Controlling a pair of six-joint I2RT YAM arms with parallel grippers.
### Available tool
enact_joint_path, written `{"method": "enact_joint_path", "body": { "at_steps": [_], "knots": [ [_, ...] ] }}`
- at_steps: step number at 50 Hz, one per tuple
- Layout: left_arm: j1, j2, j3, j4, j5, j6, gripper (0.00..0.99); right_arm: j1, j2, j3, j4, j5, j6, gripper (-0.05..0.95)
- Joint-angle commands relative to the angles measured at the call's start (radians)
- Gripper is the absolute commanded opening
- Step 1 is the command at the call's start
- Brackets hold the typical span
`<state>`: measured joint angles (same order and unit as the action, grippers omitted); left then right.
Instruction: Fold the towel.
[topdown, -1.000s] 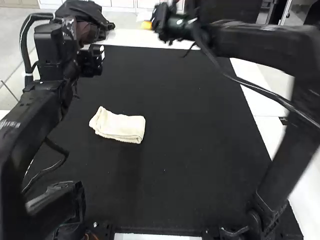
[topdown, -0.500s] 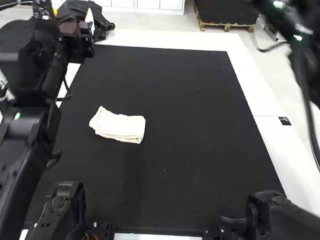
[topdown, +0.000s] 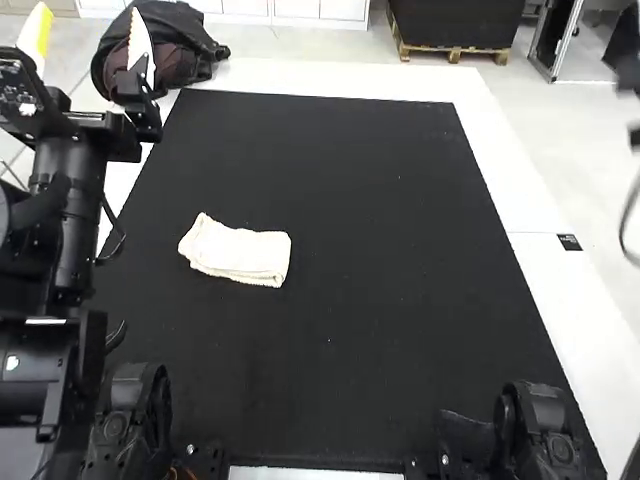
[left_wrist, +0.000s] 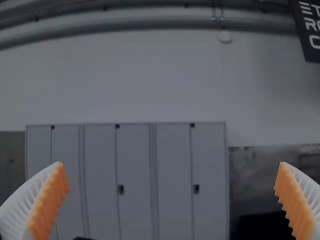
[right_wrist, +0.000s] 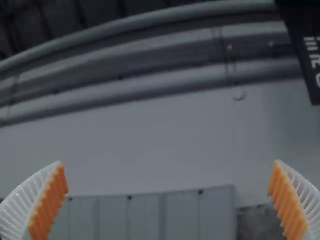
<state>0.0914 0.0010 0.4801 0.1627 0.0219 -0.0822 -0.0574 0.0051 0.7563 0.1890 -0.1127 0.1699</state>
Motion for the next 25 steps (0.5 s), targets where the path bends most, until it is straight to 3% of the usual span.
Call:
{"method": "enact_joint_path", "body": {
  "at_steps": [1, 3, 6, 11, 14, 17, 19, 23, 25],
  "knots": [
    [0.004, -0.004, -0.046, 0.026, -0.011, 0.117, 0.966, -0.033, -0.001, -0.063, -0.103, 0.137, -0.073, 0.92],
    [0.004, -0.004, -0.075, 0.031, 0.006, 0.124, 0.966, -0.036, -0.002, -0.097, -0.120, 0.099, -0.147, 0.92],
    [0.004, -0.004, -0.132, 0.031, 0.067, 0.182, 0.966, -0.036, -0.001, -0.181, -0.094, 0.054, -0.194, 0.92],
    [0.002, -0.006, -0.250, 0.086, 0.059, 0.260, 0.966, -0.041, -0.002, -0.362, 0.101, 0.131, -0.167, 0.92],
    [0.002, -0.004, -0.327, 0.167, -0.022, 0.252, 0.966, -0.041, -0.002, -0.448, 0.144, 0.127, -0.213, 0.92],
    [-0.002, -0.004, -0.402, 0.250, -0.148, 0.254, 0.966, -0.041, -0.002, -0.540, 0.162, 0.136, -0.254, 0.92],
    [-0.004, -0.006, -0.440, 0.296, -0.200, 0.251, 0.966, -0.039, -0.002, -0.595, 0.193, 0.139, -0.280, 0.92],
    [-0.005, -0.006, -0.482, 0.274, -0.275, 0.248, 0.966, -0.039, -0.002, -0.706, 0.242, 0.146, -0.283, 0.92],
    [-0.005, -0.006, -0.477, 0.216, -0.281, 0.205, 0.966, -0.038, -0.002, -0.756, 0.265, 0.146, -0.268, 0.92]
  ]
}}
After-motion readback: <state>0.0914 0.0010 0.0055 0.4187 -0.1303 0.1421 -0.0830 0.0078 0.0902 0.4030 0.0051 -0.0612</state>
